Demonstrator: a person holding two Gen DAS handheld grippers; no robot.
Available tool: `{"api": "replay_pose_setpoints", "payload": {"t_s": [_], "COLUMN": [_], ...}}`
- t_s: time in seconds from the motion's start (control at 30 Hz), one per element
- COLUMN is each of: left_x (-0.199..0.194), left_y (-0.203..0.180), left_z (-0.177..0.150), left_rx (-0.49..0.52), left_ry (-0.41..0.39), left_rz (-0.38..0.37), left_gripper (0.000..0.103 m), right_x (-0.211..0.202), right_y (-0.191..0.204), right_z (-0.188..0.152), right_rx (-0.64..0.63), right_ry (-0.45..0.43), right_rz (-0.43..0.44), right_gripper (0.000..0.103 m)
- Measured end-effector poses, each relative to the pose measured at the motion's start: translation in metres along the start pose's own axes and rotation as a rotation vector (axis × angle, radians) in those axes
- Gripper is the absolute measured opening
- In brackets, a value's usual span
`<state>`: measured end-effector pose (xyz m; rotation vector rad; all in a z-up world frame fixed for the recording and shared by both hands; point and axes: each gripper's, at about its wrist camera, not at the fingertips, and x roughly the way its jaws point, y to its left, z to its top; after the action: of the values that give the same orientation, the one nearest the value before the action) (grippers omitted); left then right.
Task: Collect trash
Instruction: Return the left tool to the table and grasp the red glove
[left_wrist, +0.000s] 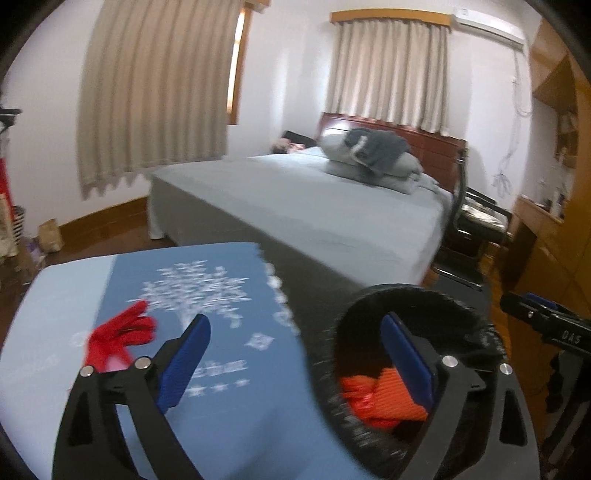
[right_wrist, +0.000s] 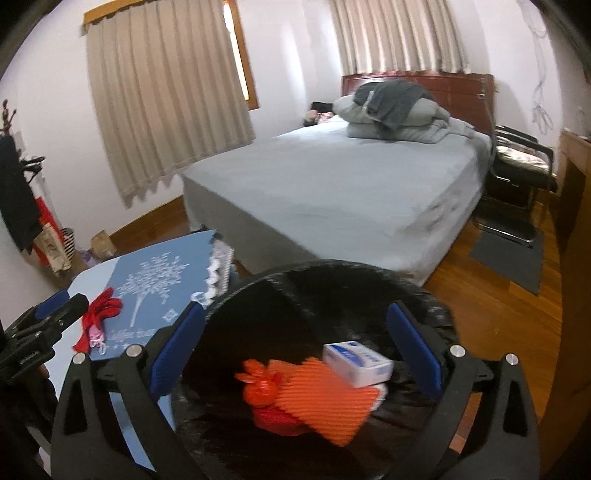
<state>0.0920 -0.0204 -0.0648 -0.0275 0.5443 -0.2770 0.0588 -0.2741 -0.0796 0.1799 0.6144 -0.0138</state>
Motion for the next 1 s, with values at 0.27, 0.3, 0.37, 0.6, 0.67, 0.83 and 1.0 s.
{"api": "replay_pose_setpoints", "payload": {"t_s": [0.27,0.3,0.37,0.6,0.67,0.83,1.0], "left_x": [-0.021,-0.022,-0.024,-0.017,-0.013,0.007,0.026], "left_y": [0.062,0.067,0.083,0.132,0.143,0.169,0.187], "left_z": [-0.015,-0.017,-0.021,-0.038,-0.042,-0.050,-0.057], "left_rx": [-0.052,-0.058,-0.075,-0.121,-0.138,-0.174,-0.198], "left_ry": [-0.006,-0.006,-0.005,0.032,0.041,0.080,0.115], "left_rz": [0.143,0.155,0.188,0.275,0.286,0.301,0.304], "left_gripper": [0.092,0.092,0.092,0.091,0.088,0.081,0.075], "right_x": [0.024,0.026,0.032,0.053,0.060,0.083,0.106], "right_y": [0.064,0.070,0.082,0.123,0.133,0.163,0.189], "right_z": [0.000,-0.001,-0.002,-0.006,-0.008,-0.014,-0.014], "right_rx": [-0.062,-0.068,-0.083,-0.121,-0.130,-0.161,-0.190], "right_ry": [0.021,0.025,0.032,0.057,0.068,0.103,0.123], "right_rz": [0.100,0.108,0.124,0.170,0.179,0.200,0.218], "right_gripper": [0.096,0.096,0.096,0.096,0.096,0.096,0.096]}}
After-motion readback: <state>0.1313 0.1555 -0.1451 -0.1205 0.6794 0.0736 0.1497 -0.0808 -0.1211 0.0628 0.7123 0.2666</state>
